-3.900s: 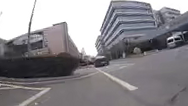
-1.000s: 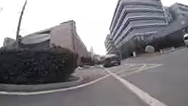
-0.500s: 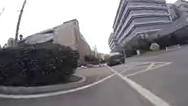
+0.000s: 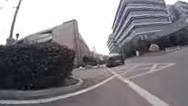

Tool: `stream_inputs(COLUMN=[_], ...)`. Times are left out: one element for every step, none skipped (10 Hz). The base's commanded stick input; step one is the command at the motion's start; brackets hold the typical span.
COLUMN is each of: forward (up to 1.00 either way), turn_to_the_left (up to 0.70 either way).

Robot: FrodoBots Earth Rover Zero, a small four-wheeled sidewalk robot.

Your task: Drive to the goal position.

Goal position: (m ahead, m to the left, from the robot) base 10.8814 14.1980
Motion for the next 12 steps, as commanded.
stream_inputs(forward=[0.70, 0.70, 0.70, 0.70, 0.70, 0.70, 0.70, 0.70, 0.70, 0.70, 0.70, 0.70], turn_to_the_left=[0.00, 0.00, 0.00, 0.00, 0.00, 0.00, 0.00, 0.00, 0.00, 0.00, 0.00, 0.00])
